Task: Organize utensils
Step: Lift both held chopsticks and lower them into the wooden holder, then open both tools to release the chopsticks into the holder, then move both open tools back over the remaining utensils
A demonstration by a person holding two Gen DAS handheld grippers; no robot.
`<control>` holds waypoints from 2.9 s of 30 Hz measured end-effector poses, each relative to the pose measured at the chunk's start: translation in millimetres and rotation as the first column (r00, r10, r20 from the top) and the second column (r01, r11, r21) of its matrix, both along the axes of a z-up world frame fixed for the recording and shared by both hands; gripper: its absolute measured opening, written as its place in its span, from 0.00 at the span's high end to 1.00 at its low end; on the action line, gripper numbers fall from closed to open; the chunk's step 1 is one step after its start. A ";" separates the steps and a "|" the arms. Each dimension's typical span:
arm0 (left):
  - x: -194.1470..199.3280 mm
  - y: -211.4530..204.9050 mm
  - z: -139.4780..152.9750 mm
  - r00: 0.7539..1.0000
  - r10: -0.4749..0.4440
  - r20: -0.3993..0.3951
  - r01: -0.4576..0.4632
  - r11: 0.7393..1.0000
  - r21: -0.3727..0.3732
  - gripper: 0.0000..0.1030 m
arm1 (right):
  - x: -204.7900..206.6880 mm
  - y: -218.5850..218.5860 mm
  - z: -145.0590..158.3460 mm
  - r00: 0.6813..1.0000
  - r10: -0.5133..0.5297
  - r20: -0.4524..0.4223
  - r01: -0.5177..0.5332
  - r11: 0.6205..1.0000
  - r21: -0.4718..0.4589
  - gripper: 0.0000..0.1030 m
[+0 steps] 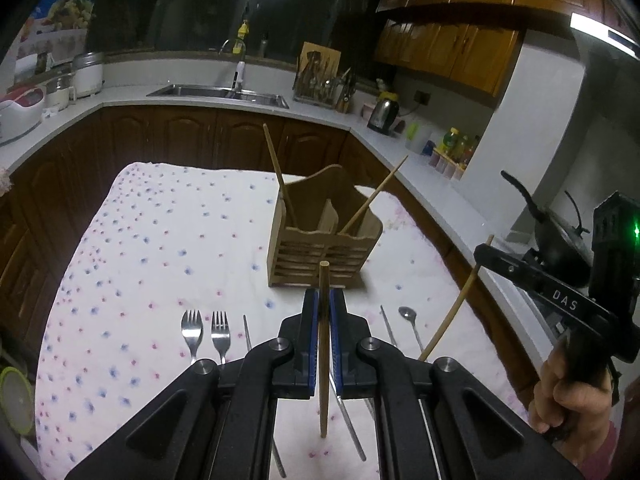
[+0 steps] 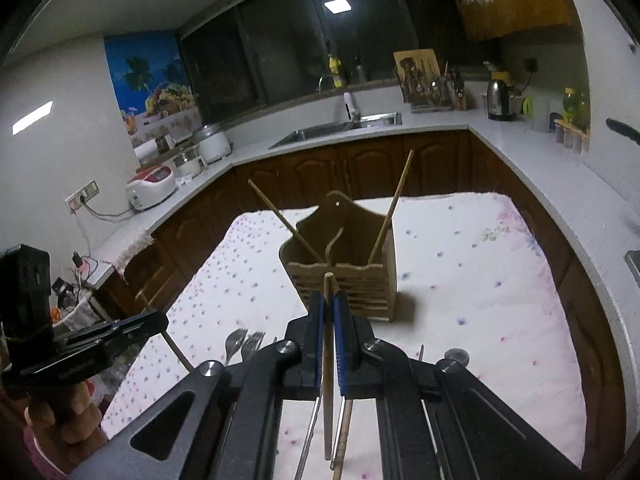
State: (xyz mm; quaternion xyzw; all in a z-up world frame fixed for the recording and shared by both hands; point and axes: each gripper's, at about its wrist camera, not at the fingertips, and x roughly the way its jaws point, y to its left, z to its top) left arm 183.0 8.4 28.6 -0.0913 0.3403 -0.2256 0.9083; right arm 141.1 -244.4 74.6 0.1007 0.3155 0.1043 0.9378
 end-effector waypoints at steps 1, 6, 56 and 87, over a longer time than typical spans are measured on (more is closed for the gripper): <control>-1.3 0.7 2.8 1.000 0.000 0.007 0.000 1.000 -0.005 0.96 | -0.8 -1.8 3.1 1.000 -0.005 0.009 0.005 1.000 0.001 0.95; 0.5 3.8 20.8 0.998 0.008 0.062 -0.005 0.999 -0.036 0.96 | 3.6 -13.4 25.9 0.997 -0.042 0.069 0.041 0.999 0.016 0.95; 204.2 -50.6 -12.7 0.968 0.202 0.151 -0.190 0.978 -0.092 0.95 | 170.1 -55.5 -36.2 0.967 -0.244 0.067 0.234 0.964 0.128 0.94; 102.7 7.4 -15.9 0.964 0.224 0.145 -0.211 0.973 -0.097 0.04 | 84.4 -65.9 -5.7 0.972 -0.184 0.145 0.154 0.968 0.196 0.18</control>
